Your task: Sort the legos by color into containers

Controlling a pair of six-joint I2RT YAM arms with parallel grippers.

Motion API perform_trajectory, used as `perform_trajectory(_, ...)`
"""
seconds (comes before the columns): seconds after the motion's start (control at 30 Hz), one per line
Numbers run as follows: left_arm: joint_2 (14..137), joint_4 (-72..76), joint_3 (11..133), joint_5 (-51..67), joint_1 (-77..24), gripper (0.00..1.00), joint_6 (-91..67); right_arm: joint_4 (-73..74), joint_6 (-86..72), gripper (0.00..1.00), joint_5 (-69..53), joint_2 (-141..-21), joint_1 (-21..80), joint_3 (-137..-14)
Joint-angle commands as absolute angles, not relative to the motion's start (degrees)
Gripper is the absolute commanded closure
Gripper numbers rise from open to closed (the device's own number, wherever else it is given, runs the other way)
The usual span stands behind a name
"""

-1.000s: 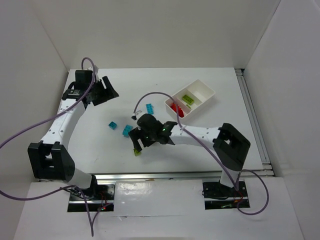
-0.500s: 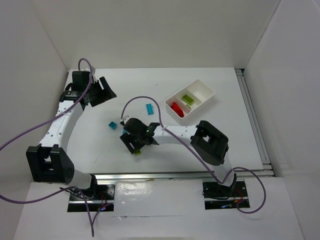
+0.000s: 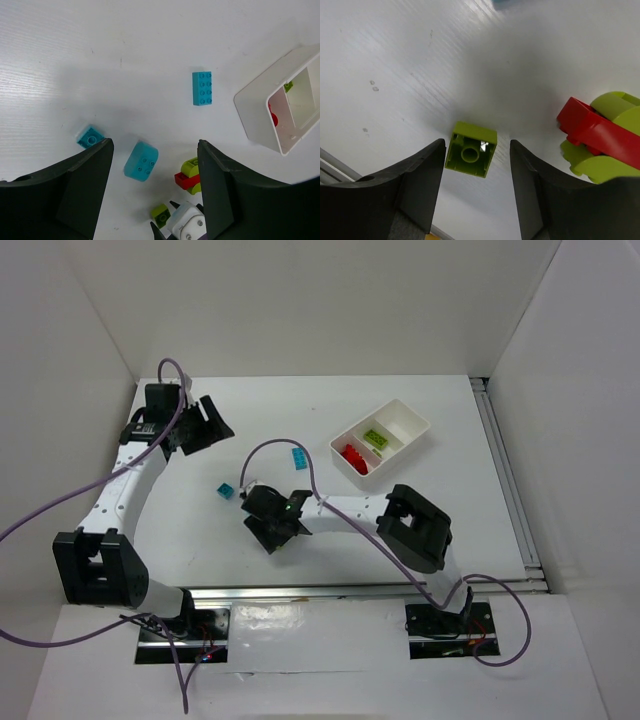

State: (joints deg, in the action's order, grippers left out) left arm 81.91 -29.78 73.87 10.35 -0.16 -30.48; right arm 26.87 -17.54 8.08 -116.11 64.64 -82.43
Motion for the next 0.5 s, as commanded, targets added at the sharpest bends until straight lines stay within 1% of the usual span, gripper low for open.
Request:
perform_trajectory(0.0, 81.91, -28.83, 73.39, 11.07, 0.18, 0.22, -31.55, 28.65, -17.75, 0.42, 8.96, -118.47, 65.21, -86.39)
perform_trajectory(0.03, 81.91, -28.83, 73.39, 11.07, 0.18, 0.22, -31.55, 29.44, -17.75, 0.45, 8.96, -119.09, 65.21, -87.18)
perform_trajectory(0.07, 81.91, -28.83, 73.39, 11.07, 0.18, 0.22, -31.55, 29.44, -17.75, 0.5, 8.96, -119.09, 65.21, -87.19)
perform_trajectory(0.17, 81.91, -28.83, 73.39, 11.07, 0.18, 0.22, -31.55, 28.75, -17.75, 0.61, 10.45, -116.99, 65.21, -86.66)
perform_trajectory(0.2, 81.91, -28.83, 73.39, 11.6, 0.18, 0.22, -31.55, 28.22, -17.75, 0.63, 11.07, -115.85, 65.21, -85.96)
perform_trajectory(0.33, 83.05, -29.44, 73.92, 10.2, 0.18, 0.22, -31.55, 26.46, -17.14, 0.63, 16.78, -106.38, 62.15, -84.9)
perform_trajectory(0.37, 83.67, -29.97, 74.61, 9.67, 0.18, 0.22, -31.55, 25.93, -17.14, 0.63, 17.57, -104.69, 58.83, -84.9)
perform_trajectory(0.47, 85.07, -31.38, 75.76, 8.18, -0.43, 0.22, -31.55, 24.61, -17.14, 0.63, 18.19, -98.19, 52.93, -82.89)
